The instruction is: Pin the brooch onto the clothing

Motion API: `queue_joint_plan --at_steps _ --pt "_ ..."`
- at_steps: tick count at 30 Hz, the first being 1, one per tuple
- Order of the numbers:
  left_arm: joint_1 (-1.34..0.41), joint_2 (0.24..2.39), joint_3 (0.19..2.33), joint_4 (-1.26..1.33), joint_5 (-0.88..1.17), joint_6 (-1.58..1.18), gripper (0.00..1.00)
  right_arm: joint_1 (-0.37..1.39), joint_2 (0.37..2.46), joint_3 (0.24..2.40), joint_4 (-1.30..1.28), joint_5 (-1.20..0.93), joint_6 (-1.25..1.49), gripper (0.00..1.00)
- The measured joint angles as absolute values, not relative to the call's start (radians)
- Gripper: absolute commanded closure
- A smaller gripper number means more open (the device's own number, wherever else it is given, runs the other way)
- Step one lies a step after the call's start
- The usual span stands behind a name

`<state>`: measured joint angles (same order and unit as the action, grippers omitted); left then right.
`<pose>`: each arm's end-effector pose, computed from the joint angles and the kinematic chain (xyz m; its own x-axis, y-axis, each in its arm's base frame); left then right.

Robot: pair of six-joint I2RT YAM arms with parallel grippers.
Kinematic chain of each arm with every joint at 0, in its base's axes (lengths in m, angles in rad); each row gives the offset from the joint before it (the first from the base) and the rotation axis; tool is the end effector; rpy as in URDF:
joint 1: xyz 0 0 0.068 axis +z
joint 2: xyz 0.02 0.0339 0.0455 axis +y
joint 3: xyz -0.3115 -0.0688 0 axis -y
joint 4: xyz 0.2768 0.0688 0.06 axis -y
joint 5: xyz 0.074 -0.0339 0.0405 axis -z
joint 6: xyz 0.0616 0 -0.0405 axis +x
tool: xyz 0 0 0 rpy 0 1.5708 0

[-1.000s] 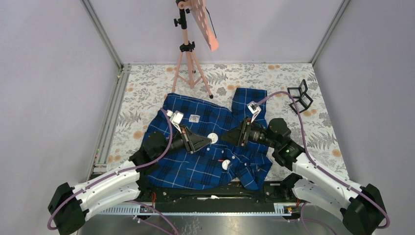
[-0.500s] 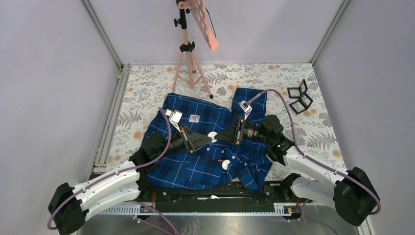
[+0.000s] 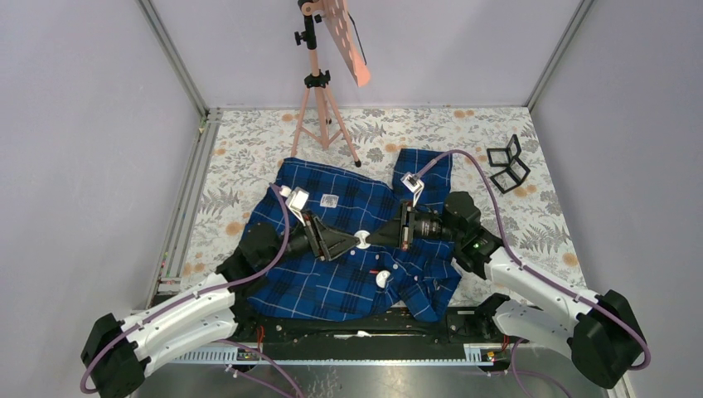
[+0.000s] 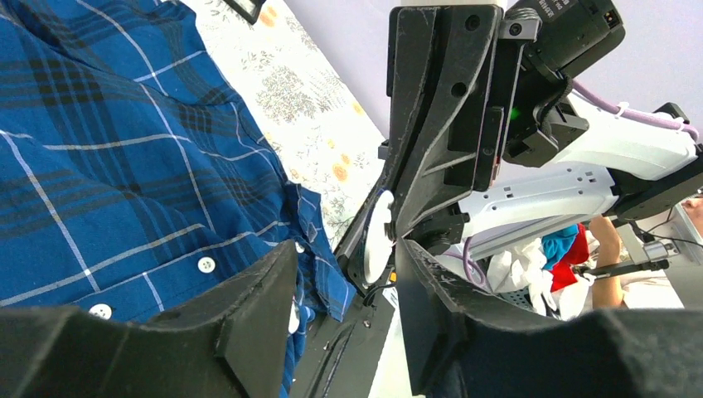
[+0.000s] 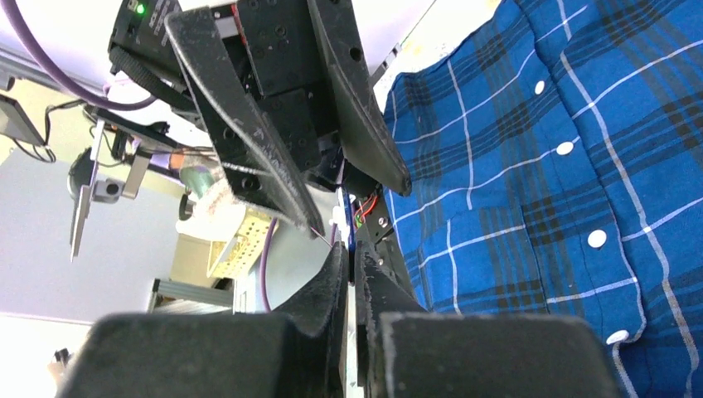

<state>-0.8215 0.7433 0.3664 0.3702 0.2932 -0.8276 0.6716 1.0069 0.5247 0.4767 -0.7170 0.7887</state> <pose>0.1253 -0.1608 0.2773 -0.6641 -0.3210 -0.6752 0.6041 0.3016 -0.7376 0.1682 0.1854 0.3009 -0.7007 0.1261 -0.7022 -0.6900 0.1301 0.7120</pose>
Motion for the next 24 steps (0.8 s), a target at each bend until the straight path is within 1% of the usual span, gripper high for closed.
queue_joint_plan --at_steps 1,3,5,13,16,20,22,24 --pt "-0.816 0.735 0.366 0.368 0.302 -0.825 0.54 0.672 1.003 0.532 0.458 -0.725 0.776 1.0" --pt "-0.804 0.722 0.366 0.367 0.323 -0.82 0.6 0.672 0.997 0.544 0.432 -0.741 0.759 1.0" --pt "-0.794 0.714 0.366 0.368 0.345 -0.819 0.62 0.672 0.995 0.552 0.417 -0.759 0.75 1.0" --pt "-0.781 0.716 0.366 0.378 0.466 -0.812 0.61 0.672 0.997 0.556 0.4 -0.808 0.745 1.0" --pt "-0.781 0.73 0.366 0.38 0.498 -0.811 0.64 0.672 1.001 0.557 0.4 -0.817 0.746 1.0" --pt "-0.781 0.748 0.366 0.383 0.521 -0.812 0.75 0.672 1.006 0.558 0.4 -0.832 0.746 1.0" --pt "-0.781 0.754 0.366 0.384 0.523 -0.813 0.78 0.672 1.008 0.558 0.4 -0.833 0.746 1.0" --pt "-0.781 0.756 0.366 0.385 0.523 -0.812 0.83 0.672 1.012 0.558 0.4 -0.834 0.745 1.0"
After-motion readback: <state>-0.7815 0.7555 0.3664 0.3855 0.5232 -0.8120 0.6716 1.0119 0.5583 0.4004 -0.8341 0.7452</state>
